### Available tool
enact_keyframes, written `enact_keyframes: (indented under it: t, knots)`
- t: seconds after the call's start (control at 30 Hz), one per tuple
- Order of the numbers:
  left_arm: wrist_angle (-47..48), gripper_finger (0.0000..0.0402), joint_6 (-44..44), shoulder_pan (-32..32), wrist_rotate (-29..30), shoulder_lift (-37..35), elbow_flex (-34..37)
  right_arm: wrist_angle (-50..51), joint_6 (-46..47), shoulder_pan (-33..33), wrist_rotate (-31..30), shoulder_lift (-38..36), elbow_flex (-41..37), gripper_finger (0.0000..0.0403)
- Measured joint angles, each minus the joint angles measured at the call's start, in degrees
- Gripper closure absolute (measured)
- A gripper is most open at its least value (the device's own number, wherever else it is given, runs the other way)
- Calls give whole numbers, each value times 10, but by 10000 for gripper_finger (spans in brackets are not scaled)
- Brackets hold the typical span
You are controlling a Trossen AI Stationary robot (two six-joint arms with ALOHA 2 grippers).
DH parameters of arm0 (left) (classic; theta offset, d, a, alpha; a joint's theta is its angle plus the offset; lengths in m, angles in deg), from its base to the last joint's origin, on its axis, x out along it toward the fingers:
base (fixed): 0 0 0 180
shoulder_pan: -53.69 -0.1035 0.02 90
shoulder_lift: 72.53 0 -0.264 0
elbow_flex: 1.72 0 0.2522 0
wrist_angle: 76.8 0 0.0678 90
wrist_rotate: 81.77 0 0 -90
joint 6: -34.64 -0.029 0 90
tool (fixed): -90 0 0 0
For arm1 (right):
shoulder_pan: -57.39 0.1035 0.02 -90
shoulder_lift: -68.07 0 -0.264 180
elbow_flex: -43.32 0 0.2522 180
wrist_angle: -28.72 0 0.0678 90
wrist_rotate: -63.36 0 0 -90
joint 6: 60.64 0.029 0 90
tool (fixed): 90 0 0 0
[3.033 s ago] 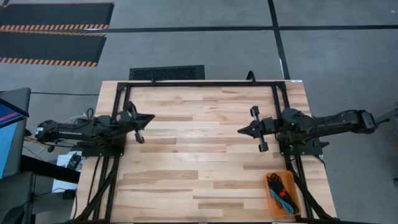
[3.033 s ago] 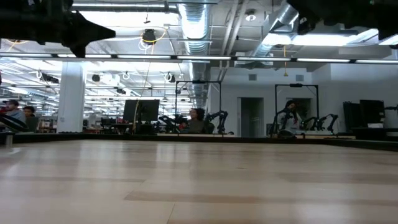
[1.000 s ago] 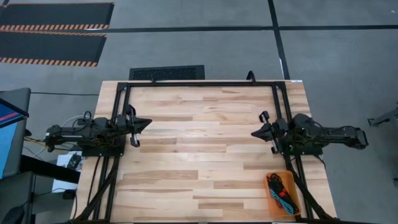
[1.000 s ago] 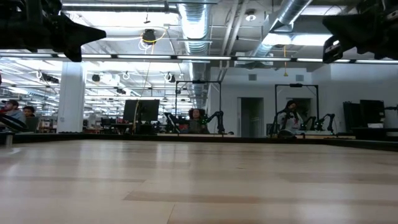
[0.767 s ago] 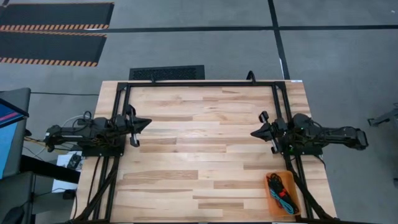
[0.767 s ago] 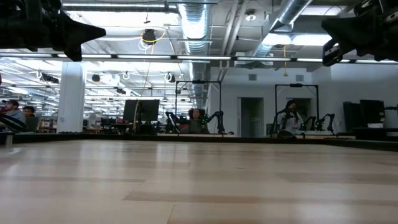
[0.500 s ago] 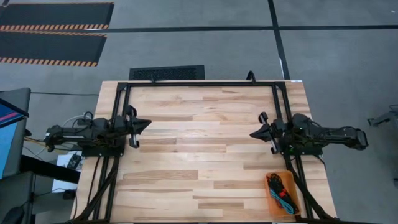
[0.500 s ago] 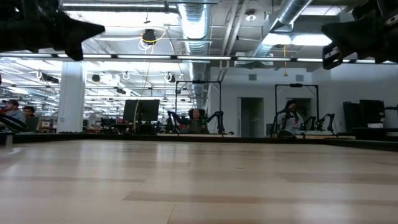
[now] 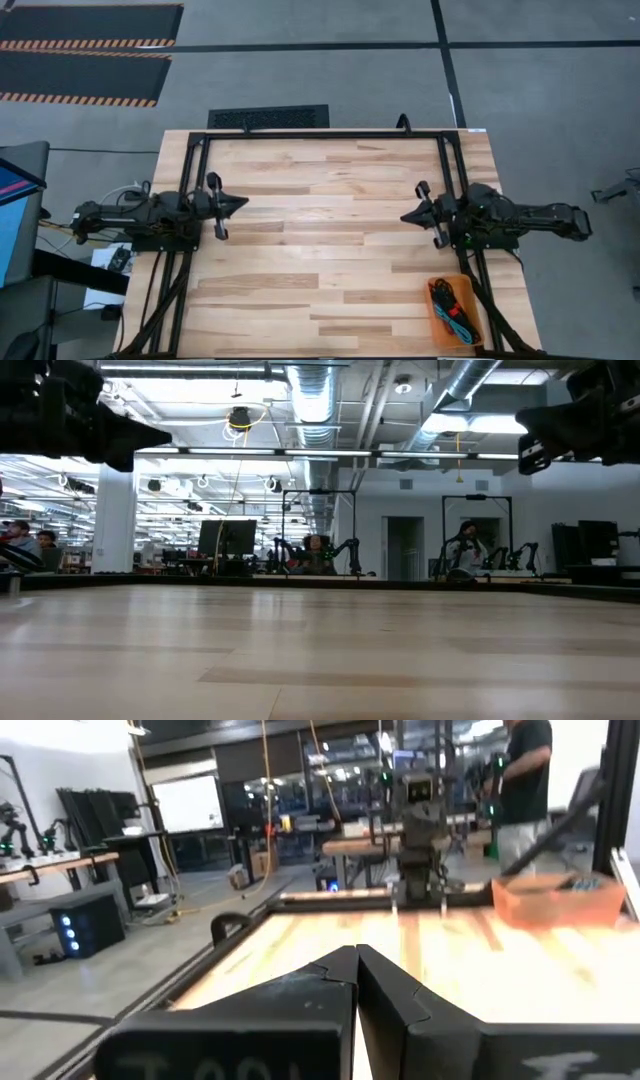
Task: Pick and place USB-C Cables
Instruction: Return to Home Position
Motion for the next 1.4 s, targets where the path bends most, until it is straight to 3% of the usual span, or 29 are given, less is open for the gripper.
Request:
enact_keyframes:
  t: [0.33, 0.53, 0.77, 1.03, 1.4]
  knots:
    - [12, 401, -20, 0, -7, 20, 0, 70, -62, 1, 1, 0, 0, 371]
    - [12, 401, -2, 0, -5, 30, 1, 109, -65, -5, -43, 0, 0, 370]
    - [7, 401, 6, 0, -1, 30, 1, 121, -65, -5, -54, 1, 0, 370]
    - [10, 401, -1, 0, 6, 30, 2, 125, 17, -5, -54, 1, 0, 369]
    - [10, 401, -3, 0, 6, 30, 2, 127, 30, -5, -54, 1, 0, 369]
